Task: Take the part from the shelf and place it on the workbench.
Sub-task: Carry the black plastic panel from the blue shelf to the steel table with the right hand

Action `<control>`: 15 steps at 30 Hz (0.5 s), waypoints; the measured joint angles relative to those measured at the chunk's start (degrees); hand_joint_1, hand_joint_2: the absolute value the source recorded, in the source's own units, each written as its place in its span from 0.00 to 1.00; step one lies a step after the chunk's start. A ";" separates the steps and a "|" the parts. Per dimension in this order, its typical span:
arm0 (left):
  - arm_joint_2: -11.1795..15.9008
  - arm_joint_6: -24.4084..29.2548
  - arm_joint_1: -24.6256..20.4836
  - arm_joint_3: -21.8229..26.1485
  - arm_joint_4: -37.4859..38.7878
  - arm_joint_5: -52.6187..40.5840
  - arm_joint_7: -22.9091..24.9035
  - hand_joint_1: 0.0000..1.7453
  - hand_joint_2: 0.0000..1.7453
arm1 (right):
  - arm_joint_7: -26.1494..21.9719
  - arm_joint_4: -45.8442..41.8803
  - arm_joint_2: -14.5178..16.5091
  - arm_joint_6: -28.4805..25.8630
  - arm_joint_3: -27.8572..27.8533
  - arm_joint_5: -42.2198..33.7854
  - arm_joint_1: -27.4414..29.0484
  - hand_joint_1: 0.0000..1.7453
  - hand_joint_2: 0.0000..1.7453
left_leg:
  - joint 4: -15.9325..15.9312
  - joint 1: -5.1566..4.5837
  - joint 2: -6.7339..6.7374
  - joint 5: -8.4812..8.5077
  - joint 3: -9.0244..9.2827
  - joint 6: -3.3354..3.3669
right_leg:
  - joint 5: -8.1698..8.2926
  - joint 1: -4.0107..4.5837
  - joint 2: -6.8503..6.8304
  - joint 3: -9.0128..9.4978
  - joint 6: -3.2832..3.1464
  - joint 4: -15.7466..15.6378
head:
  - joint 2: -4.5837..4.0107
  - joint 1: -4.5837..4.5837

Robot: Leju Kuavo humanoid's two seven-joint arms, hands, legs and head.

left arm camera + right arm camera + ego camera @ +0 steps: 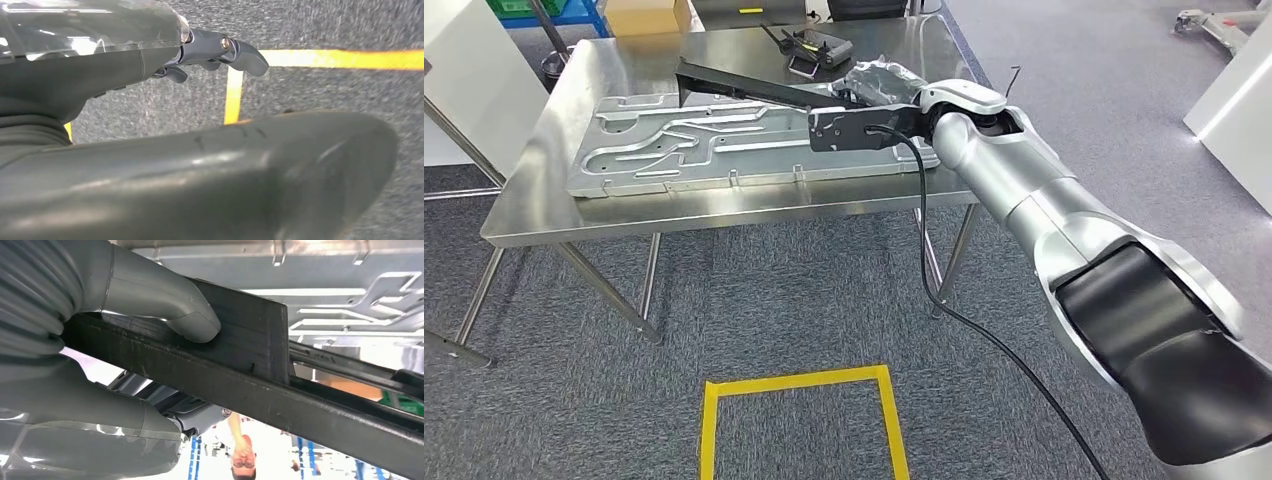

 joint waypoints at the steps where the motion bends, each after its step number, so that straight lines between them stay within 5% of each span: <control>1: 0.01 0.05 0.21 0.01 0.01 0.04 0.04 0.00 0.00 | 0.22 0.12 0.05 -0.43 0.00 -0.08 0.33 1.00 1.00 | -3.38 0.00 0.36 2.84 -0.03 0.09 | -1.05 -0.06 -0.07 1.15 0.16 -0.03 | 0.00 0.01; 3: 0.01 0.22 0.49 0.01 0.06 0.14 0.15 0.00 0.00 | 0.81 0.33 0.20 -1.61 0.02 0.82 0.99 1.00 1.00 | -10.13 -0.25 1.74 13.11 0.19 0.64 | -3.20 0.19 -0.12 3.19 0.70 -0.01 | 0.00 0.01; 4: -0.02 0.32 0.47 0.01 0.08 0.19 0.20 0.00 0.00 | 1.16 0.38 0.36 -2.17 0.04 1.59 1.21 1.00 1.00 | -11.83 -0.41 2.18 16.78 0.43 1.00 | -4.09 0.39 -0.21 4.14 1.06 -0.24 | 0.00 0.00; 5: -0.04 0.39 0.33 0.01 0.09 0.27 0.23 0.00 0.00 | 1.44 0.38 0.47 -2.63 0.06 2.33 1.27 1.00 1.00 | -12.61 -0.53 2.28 18.38 0.69 1.34 | -4.49 0.55 -0.28 4.93 1.51 -0.23 | 0.00 0.02; 7: -0.09 0.50 -0.06 0.01 0.07 0.36 0.22 0.00 0.00 | 1.74 0.22 0.86 -3.27 0.07 2.96 0.70 1.00 1.00 | -12.44 -0.44 1.61 17.21 1.80 1.99 | -3.13 0.45 -0.56 4.32 2.24 2.31 | 0.00 0.00; 9: -0.10 0.78 -0.28 0.01 0.06 0.40 0.09 0.00 0.00 | 1.64 0.10 1.11 -3.97 0.07 2.81 0.24 1.00 1.00 | -12.97 -0.27 1.30 16.31 3.37 2.64 | -0.65 0.18 -0.63 -0.33 2.64 9.60 | 0.00 -0.01; 10: -0.10 1.03 -0.35 0.01 0.05 0.40 -0.01 0.00 0.00 | 1.55 0.10 1.13 -4.19 0.07 2.62 0.38 1.00 1.00 | -13.27 -0.22 1.06 15.78 4.29 2.87 | -0.73 0.07 -0.63 -3.26 2.78 13.32 | 0.00 0.02; 12: -0.13 1.52 -0.39 0.01 0.05 0.42 -0.13 0.00 0.00 | 1.38 0.14 1.05 -4.41 0.05 2.25 1.13 1.00 1.00 | -13.63 -0.22 0.34 14.33 6.24 3.06 | -5.09 0.03 -0.63 -8.05 3.05 17.04 | 0.00 0.02; 14: -0.18 1.79 -0.36 0.01 0.05 0.42 -0.17 0.00 0.00 | 1.43 0.21 0.95 -4.42 0.05 2.17 1.85 1.00 1.00 | -13.73 -0.28 -0.43 12.80 8.12 2.95 | -10.58 0.05 -0.63 -10.91 3.08 16.45 | 0.00 0.03; 15: -0.19 1.86 -0.33 0.01 0.05 0.42 -0.18 0.00 0.00 | 1.45 0.23 0.92 -4.41 0.05 2.17 2.03 1.00 1.00 | -13.72 -0.31 -0.65 12.30 8.73 2.91 | -12.08 0.06 -0.63 -11.58 3.02 15.75 | 0.00 0.03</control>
